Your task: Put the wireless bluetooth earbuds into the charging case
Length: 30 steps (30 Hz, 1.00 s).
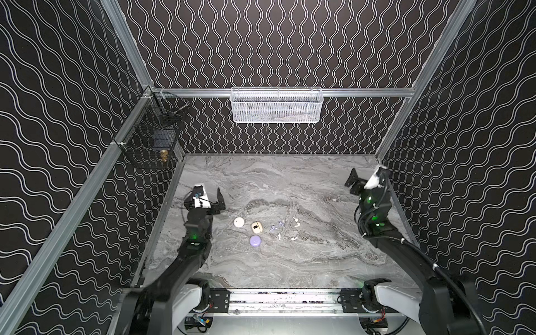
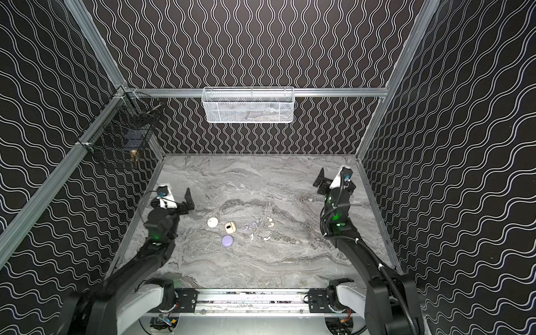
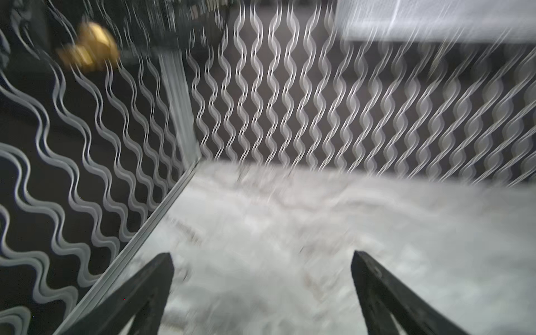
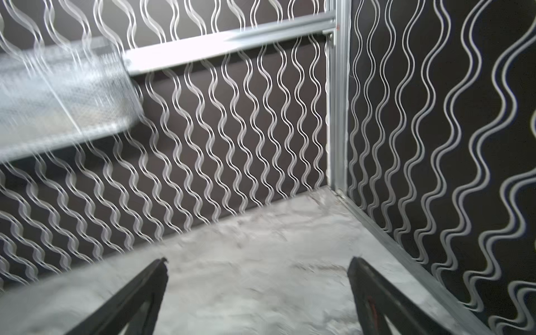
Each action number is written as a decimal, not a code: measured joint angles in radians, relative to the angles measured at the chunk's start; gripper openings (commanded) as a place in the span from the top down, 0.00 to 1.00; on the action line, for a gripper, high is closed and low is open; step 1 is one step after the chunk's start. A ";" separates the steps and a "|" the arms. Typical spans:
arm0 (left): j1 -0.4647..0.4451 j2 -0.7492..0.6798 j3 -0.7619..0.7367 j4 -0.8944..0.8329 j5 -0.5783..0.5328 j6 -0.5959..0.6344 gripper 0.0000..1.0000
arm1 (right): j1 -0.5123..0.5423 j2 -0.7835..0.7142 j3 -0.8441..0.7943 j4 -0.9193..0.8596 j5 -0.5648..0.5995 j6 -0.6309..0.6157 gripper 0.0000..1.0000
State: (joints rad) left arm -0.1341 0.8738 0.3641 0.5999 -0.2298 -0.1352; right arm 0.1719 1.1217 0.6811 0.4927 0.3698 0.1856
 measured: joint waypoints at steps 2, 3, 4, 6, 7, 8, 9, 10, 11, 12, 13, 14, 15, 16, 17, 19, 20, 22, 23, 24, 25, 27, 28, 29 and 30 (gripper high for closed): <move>0.000 -0.124 0.092 -0.195 0.074 -0.111 0.01 | 0.008 -0.025 0.064 -0.126 -0.087 0.086 0.01; 0.000 -0.159 0.131 -0.276 0.101 -0.152 0.01 | 0.010 -0.047 0.061 -0.165 -0.139 0.117 0.01; 0.000 -0.193 0.167 -0.368 0.122 -0.193 0.01 | 0.011 -0.076 0.043 -0.190 -0.198 0.143 0.01; 0.000 -0.220 0.214 -0.539 0.126 -0.260 0.01 | 0.014 -0.144 -0.017 -0.211 -0.304 0.193 0.01; 0.000 -0.222 0.229 -0.627 0.111 -0.288 0.01 | 0.021 -0.172 -0.040 -0.217 -0.343 0.218 0.01; 0.002 -0.217 0.239 -0.712 0.099 -0.311 0.01 | 0.040 -0.191 -0.055 -0.222 -0.374 0.241 0.01; 0.003 -0.208 0.245 -0.774 0.097 -0.315 0.01 | 0.063 -0.197 -0.060 -0.227 -0.400 0.254 0.01; 0.003 -0.193 0.248 -0.828 0.097 -0.325 0.01 | 0.097 -0.195 -0.060 -0.234 -0.423 0.268 0.01; 0.003 -0.174 0.254 -0.874 0.105 -0.333 0.01 | 0.139 -0.185 -0.055 -0.248 -0.430 0.273 0.01; 0.003 -0.150 0.261 -0.911 0.112 -0.336 0.01 | 0.182 -0.168 -0.048 -0.259 -0.434 0.275 0.01; 0.003 -0.130 0.266 -0.936 0.116 -0.340 0.01 | 0.225 -0.150 -0.041 -0.270 -0.434 0.276 0.01; 0.003 -0.114 0.270 -0.966 0.120 -0.350 0.01 | 0.284 -0.124 -0.032 -0.284 -0.426 0.275 0.01; 0.003 -0.105 0.274 -0.987 0.122 -0.359 0.01 | 0.326 -0.102 -0.026 -0.292 -0.422 0.275 0.01; 0.003 -0.096 0.274 -0.999 0.123 -0.359 0.01 | 0.387 -0.066 -0.014 -0.304 -0.407 0.274 0.01; 0.003 -0.090 0.274 -1.008 0.124 -0.359 0.01 | 0.436 -0.030 0.001 -0.316 -0.397 0.274 0.02; 0.003 -0.072 0.269 -1.023 0.124 -0.359 0.01 | 0.540 0.066 0.055 -0.357 -0.350 0.266 0.06; 0.003 -0.064 0.266 -1.027 0.120 -0.359 0.01 | 0.582 0.114 0.089 -0.381 -0.325 0.267 0.08; 0.003 -0.047 0.246 -1.029 0.099 -0.359 0.01 | 0.666 0.223 0.172 -0.441 -0.276 0.257 0.12; 0.003 -0.043 0.233 -1.028 0.094 -0.359 0.01 | 0.699 0.270 0.208 -0.465 -0.254 0.246 0.13; 0.003 -0.038 0.209 -1.024 0.091 -0.357 0.01 | 0.727 0.317 0.243 -0.493 -0.238 0.244 0.15; 0.003 -0.032 0.179 -1.013 0.093 -0.355 0.01 | 0.750 0.368 0.278 -0.518 -0.226 0.243 0.15; 0.003 -0.013 0.142 -1.010 0.104 -0.354 0.01 | 0.772 0.448 0.340 -0.568 -0.209 0.243 0.16; 0.003 0.000 0.138 -1.017 0.114 -0.352 0.01 | 0.784 0.488 0.370 -0.592 -0.204 0.240 0.16; 0.002 0.007 0.138 -1.015 0.120 -0.350 0.01 | 0.792 0.520 0.396 -0.611 -0.199 0.240 0.16; 0.002 0.009 0.137 -1.004 0.125 -0.348 0.01 | 0.802 0.554 0.423 -0.631 -0.197 0.240 0.17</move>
State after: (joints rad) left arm -0.1322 0.8829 0.5014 -0.4038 -0.1047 -0.4828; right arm 0.9737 1.6756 1.1038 -0.1387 0.1730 0.4252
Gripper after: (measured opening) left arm 0.990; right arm 0.837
